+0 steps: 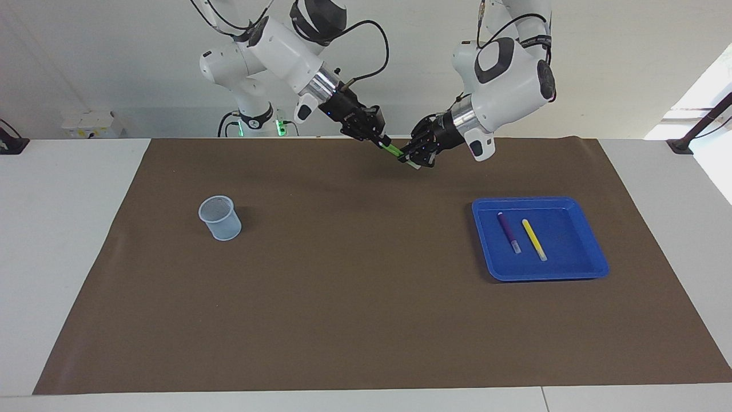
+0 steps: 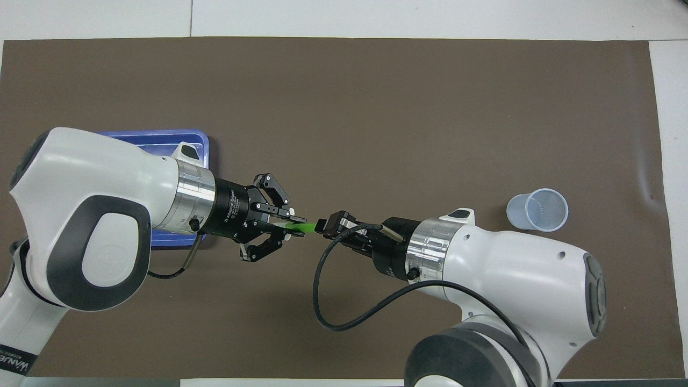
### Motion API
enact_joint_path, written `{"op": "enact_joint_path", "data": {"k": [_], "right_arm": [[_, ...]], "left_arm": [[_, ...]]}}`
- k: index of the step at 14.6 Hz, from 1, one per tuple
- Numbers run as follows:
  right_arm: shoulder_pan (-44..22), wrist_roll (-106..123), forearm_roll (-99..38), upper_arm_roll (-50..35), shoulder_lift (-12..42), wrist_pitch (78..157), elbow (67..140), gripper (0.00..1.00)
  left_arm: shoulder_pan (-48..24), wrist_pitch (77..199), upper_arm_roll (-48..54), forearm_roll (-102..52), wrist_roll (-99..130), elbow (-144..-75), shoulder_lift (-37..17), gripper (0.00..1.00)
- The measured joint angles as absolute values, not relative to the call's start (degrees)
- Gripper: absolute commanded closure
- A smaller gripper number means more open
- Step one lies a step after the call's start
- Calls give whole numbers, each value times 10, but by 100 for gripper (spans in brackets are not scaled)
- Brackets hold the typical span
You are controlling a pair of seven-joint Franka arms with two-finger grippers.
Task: Transfer and insert pens with both arms
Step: 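Grasp the green pen tip with the right gripper, open the left gripper, then insert the green pen into the cup while the left gripper reaches yellow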
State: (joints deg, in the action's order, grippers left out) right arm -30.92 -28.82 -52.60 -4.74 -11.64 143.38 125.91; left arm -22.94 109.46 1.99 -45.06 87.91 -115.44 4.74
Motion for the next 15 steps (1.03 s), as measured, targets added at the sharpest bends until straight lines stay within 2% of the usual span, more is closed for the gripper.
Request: {"op": "enact_joint_path", "data": {"k": [1,2,3,7,9,15], "right_arm": [[-309,-288,-526,-47,-116,1434,1259,100],[-309,-288,-526,-47,-116,1434,1259,100],[-309,-288,-526,-47,-116,1434,1259,100],[-308,-288,-526,-47,-116,1432,1259,100],[-295,-272,-519,-46,-116,1405,1255,100],[-125,-88,-432,-39,-117,1164,1187,100]], "left_arm": [[-229,1095,20,-451,879,-1154,47,100],[-229,1095,20,-451,879,-1154,47,3],[-229,1095,20,-451,879,-1154,47,0],[-229,1095,20,-451,875,-1154,56,0],[-229,1095,19,-451,867,-1154,59,0],[-220,1096,10,-356,804,-1158,59,0]]}}
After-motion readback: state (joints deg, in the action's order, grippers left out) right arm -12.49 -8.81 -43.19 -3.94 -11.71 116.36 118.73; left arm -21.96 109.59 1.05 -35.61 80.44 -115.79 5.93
